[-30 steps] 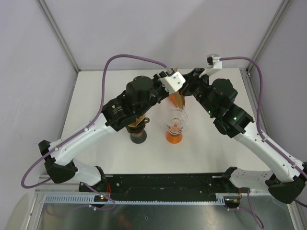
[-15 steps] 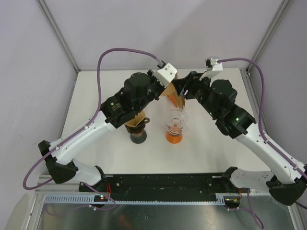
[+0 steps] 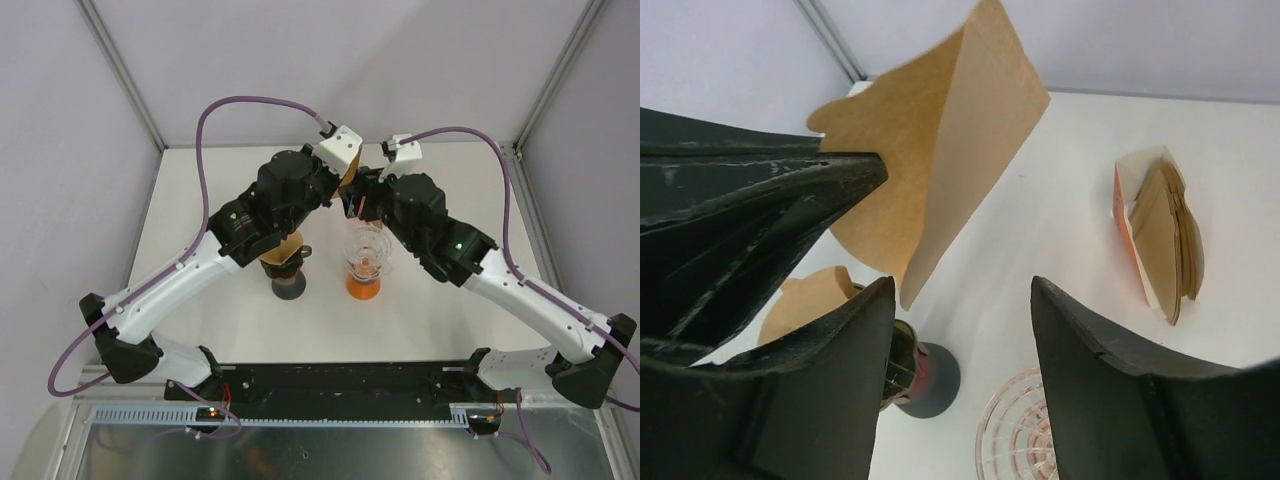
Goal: Place the coffee filter in the dripper
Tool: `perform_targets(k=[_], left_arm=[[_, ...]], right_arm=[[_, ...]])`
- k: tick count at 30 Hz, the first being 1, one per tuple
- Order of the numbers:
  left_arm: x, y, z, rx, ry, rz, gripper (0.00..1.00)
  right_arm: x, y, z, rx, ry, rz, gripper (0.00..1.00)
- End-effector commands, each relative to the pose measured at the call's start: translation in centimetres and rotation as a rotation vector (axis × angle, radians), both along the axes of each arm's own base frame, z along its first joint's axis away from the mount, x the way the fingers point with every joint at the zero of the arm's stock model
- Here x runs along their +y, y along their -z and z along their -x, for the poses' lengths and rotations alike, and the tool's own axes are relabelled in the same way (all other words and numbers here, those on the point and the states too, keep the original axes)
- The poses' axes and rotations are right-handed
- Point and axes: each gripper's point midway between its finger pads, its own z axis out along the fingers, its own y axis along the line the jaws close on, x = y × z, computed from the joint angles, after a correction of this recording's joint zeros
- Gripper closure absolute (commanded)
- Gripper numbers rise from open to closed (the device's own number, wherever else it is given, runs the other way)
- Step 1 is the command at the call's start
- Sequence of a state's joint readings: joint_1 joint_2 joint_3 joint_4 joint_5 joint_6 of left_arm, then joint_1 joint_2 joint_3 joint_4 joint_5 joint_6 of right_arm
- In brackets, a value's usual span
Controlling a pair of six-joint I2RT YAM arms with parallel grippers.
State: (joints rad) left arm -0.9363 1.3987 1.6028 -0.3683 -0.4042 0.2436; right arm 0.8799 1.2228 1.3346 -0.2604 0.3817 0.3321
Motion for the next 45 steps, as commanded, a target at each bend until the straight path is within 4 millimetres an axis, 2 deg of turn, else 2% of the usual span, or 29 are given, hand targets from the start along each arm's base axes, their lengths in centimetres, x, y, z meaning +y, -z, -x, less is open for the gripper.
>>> perform_targets(k=[1, 5, 10, 13, 15, 18, 21, 22, 28, 34, 37, 41, 45], left_arm=[[0.6, -1.9, 0.1, -0.027, -0.025, 0.072, 1.00], [0.7, -2.2, 0.3, -0.029, -0.019, 0.076, 1.00], [1.4, -2.0, 0.2, -0.043, -0.033, 0.041, 1.00], [2.0, -1.7, 0.0, -0.053, -0.043, 0.014, 1.00], [2.4, -1.7, 0.0, -0.062, -0.050, -0.007, 1.00], [3.0, -1.8, 0.0, -0.072, -0.061, -0.025, 1.00], [3.3, -1.6, 0.5, -0.058, -0.038, -0.036, 1.00], [2.9, -1.2, 0.9, -0.043, -0.004, -0.039, 1.00], [0.6, 2.1, 3.7, 0.103, 0.180, -0.048, 1.00], [-1.2, 4.3, 5.8, 0.228, 0.298, -0.026, 1.00], [-1.7, 5.4, 6.4, 0.279, 0.325, -0.027, 1.00], [-2.4, 6.7, 7.4, 0.355, 0.362, -0.016, 1.00], [-3.6, 7.9, 9.4, 0.466, 0.450, 0.018, 1.00]], right_arm=[[0.0, -0.5, -1.4, -0.049, 0.064, 0.004, 0.40], [-1.0, 0.3, -3.3, -0.069, 0.160, 0.059, 0.47], [-3.2, 1.0, -4.5, -0.052, 0.228, 0.092, 0.84], [-4.6, 1.0, -4.6, -0.040, 0.239, 0.106, 0.96], [-5.3, 1.2, -4.6, -0.027, 0.229, 0.116, 0.99], [-6.8, 1.4, -4.3, 0.007, 0.215, 0.126, 1.00], [-7.4, 1.4, -2.9, 0.036, 0.153, 0.148, 1.00], [-7.4, 1.2, -2.3, 0.042, 0.125, 0.155, 1.00], [-7.5, 3.5, 2.4, 0.249, -0.031, 0.244, 1.00], [-6.5, 5.5, 6.8, 0.427, -0.144, 0.250, 0.99], [-6.3, 5.4, 8.2, 0.441, -0.169, 0.233, 0.84], [-6.5, 4.8, 8.9, 0.406, -0.184, 0.200, 0.68], [-5.8, 4.7, 8.8, 0.364, -0.216, 0.172, 0.62]])
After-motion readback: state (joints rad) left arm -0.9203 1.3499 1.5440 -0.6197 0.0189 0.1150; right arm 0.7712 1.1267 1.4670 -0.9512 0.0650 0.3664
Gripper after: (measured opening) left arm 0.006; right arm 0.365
